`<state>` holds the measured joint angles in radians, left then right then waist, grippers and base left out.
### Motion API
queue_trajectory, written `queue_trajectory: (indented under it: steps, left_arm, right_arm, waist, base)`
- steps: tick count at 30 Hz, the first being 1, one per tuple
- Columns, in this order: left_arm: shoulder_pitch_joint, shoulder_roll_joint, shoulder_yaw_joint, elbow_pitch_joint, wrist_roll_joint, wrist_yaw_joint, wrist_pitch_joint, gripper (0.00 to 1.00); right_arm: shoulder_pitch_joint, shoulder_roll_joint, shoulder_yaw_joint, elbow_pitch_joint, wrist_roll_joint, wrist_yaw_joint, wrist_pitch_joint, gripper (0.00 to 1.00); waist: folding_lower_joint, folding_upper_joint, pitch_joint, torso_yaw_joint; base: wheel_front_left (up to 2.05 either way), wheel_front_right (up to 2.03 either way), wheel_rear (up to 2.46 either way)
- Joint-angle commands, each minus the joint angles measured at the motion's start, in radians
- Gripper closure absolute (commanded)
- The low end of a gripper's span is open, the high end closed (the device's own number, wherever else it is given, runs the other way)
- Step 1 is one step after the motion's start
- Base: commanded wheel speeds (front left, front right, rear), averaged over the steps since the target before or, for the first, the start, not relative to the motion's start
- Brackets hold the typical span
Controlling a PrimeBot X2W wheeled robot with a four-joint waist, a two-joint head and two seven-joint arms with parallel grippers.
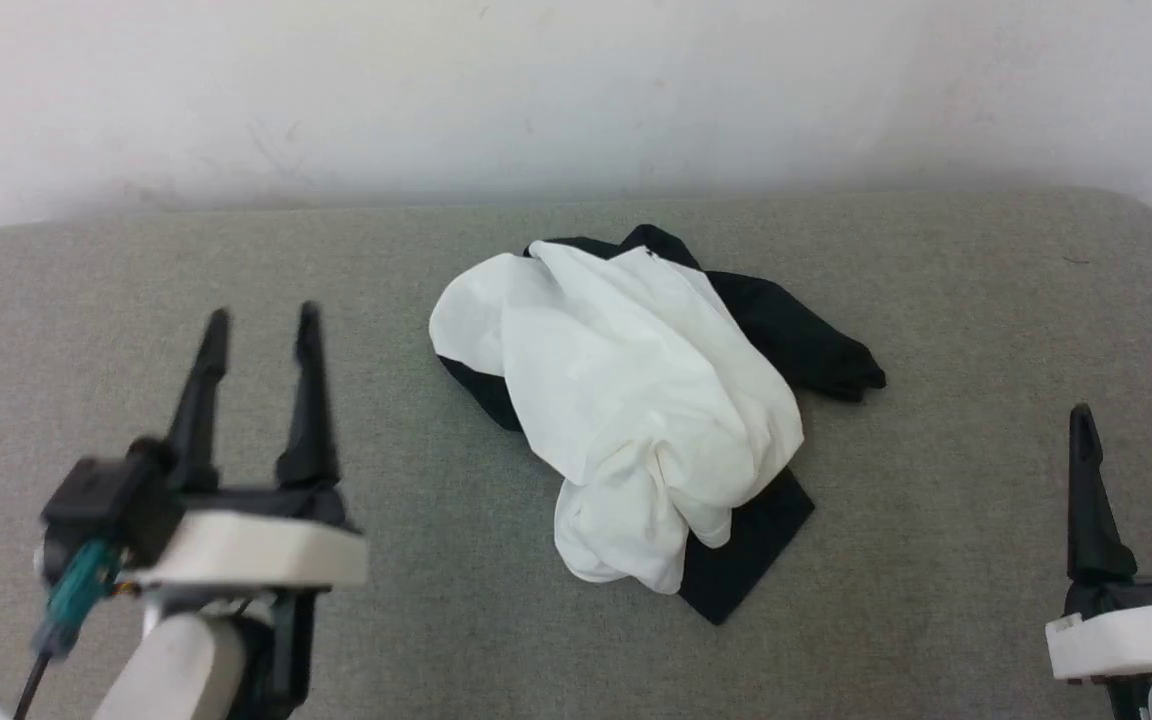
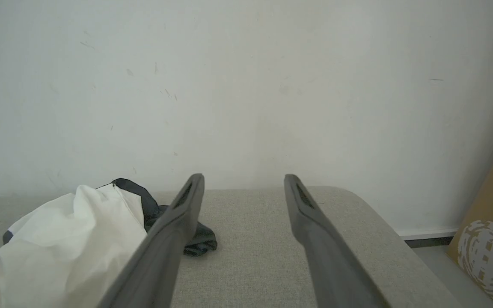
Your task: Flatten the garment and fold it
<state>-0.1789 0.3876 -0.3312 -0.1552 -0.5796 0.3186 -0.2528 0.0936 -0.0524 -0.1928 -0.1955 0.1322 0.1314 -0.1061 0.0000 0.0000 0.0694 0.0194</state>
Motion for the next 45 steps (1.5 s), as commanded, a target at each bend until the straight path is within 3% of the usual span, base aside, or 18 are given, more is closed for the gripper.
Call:
queue_trajectory:
  steps: [1,5,10,19,27,34,40,45]
  left_arm:
    - [0.022,0.004,0.008,-0.008,0.017,0.01,-0.005,0.0]
    - [0.177,0.004,0.085,-0.096,0.157,0.032,-0.008,0.0]
    - [0.326,-0.027,0.128,-0.098,0.263,0.031,-0.009,0.0]
    - [0.318,-0.137,0.195,-0.089,0.318,-0.064,-0.009,0.0]
    - [0.26,-0.217,0.241,-0.111,0.362,-0.169,-0.009,0.0]
    - [0.214,-0.271,0.268,-0.098,0.384,-0.247,-0.009,0.0]
    - [0.174,-0.311,0.27,-0.076,0.38,-0.304,-0.009,0.0]
    - [0.155,-0.328,0.273,-0.054,0.377,-0.335,-0.009,0.0]
  right_arm:
    - [0.011,0.002,-0.001,0.002,0.006,-0.001,0.001,0.0]
    - [0.032,0.002,-0.005,0.012,0.014,-0.001,-0.001,0.0]
    - [0.049,0.002,-0.003,0.027,0.018,-0.001,-0.003,0.0]
    - [-0.05,0.002,-0.005,-0.018,0.047,-0.001,0.059,0.0]
    - [-0.369,0.0,-0.002,-0.103,-0.031,-0.001,0.383,0.0]
    - [-0.583,-0.098,0.06,0.024,-0.051,-0.001,0.747,0.0]
    - [-0.632,-0.171,0.115,0.109,-0.045,-0.001,0.923,0.0]
    - [-0.628,-0.237,0.162,0.171,-0.038,-0.001,0.99,0.0]
  waist:
    - [0.0,0.0,0.001,0.002]
    - [0.0,0.0,0.008,0.008]
    - [0.0,0.0,0.024,0.019]
    - [0.0,0.0,0.078,0.069]
    - [0.0,0.0,0.185,0.111]
    - [0.0,0.0,0.292,0.153]
    - [0.0,0.0,0.361,0.199]
    - [0.0,0.0,0.398,0.233]
  base:
    - [0.0,0.0,0.0]
    - [0.0,0.0,0.0]
    - [0.0,0.0,0.0]
    - [0.0,0.0,0.0]
    - [0.0,0.0,0.0]
    - [0.0,0.0,0.0]
    - [0.0,0.0,0.0]
    - [0.0,0.0,0.0]
